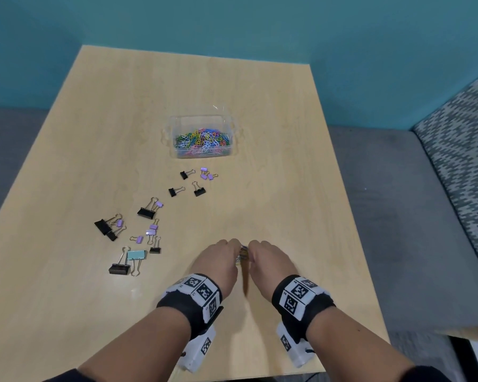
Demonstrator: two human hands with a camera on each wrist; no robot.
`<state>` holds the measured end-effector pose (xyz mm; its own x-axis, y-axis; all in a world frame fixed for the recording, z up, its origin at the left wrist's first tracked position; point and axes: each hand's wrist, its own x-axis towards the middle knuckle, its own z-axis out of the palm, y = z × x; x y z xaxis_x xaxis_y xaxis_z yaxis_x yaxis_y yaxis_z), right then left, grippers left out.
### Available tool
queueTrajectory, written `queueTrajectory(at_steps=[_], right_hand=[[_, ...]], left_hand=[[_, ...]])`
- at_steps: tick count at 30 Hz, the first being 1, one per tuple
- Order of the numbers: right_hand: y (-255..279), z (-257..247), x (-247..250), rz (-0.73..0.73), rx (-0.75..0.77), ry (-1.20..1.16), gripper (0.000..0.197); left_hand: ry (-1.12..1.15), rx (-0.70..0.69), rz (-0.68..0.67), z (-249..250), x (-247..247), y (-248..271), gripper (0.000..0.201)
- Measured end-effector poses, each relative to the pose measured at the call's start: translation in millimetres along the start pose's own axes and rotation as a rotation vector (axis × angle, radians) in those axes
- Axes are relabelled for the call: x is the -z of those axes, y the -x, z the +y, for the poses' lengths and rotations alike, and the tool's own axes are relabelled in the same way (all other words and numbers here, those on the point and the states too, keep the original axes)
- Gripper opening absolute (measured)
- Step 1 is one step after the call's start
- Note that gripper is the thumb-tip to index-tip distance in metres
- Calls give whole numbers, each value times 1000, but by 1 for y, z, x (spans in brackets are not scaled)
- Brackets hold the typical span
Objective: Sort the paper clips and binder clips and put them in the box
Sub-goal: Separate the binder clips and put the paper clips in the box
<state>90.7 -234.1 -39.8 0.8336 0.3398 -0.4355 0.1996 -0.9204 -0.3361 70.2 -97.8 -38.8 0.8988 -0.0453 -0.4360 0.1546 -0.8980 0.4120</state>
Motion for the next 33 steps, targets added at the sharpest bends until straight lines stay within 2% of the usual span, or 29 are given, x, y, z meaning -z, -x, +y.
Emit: queueTrajectory(at_steps=[2,3,5,6,7,9,12,14,16,18,20,24,26,27,29,30,33], right_hand=[[1,4,2,13,-101,-166,20],[0,7,4,36,-186,-363,22],[3,14,11,70,-378,-929,24],[6,17,14,69,-447,-1183,24],[10,21,18,60,-492,-1352,25],[16,25,21,27,-526,-1468,29],[20,26,14,-3,-528,-1281,22],[20,23,6,-11,-448,-892,8],[21,17,-2,-7,-341,-521,18],[21,10,-6,9,-278,-315,22],[18,8,-10,17,-241,-222,20],[11,5,-12,-12,-226,-154,26],[13,5,-9,-6,-218,-191,23],[14,7,-8,10,-238,-290,19],[17,14,-4,27,-319,-669,12],[19,17,-2,19,-374,-903,12],[21,28,7,-36,-495,-1461,24]], left_hand=[[142,27,46,-6,1,-1,24],[286,60,73,-10,3,-2,28],[788,190,76,-18,8,-1,31],[1077,268,35,-22,12,1,29],[1310,335,-7,-26,16,4,26],[1516,411,-44,-33,21,6,24],[1472,447,-38,-38,18,6,24],[1320,432,-32,-39,11,8,14],[982,349,8,-39,6,8,7],[531,241,32,-39,0,9,13],[215,159,9,-38,-5,10,13],[32,52,-36,-35,-10,4,8],[-6,34,-60,-30,-6,3,11],[-3,29,-69,-29,-3,3,12],[121,51,-87,-32,2,4,6],[295,88,-87,-36,4,6,4],[1073,280,-145,-49,12,14,13]])
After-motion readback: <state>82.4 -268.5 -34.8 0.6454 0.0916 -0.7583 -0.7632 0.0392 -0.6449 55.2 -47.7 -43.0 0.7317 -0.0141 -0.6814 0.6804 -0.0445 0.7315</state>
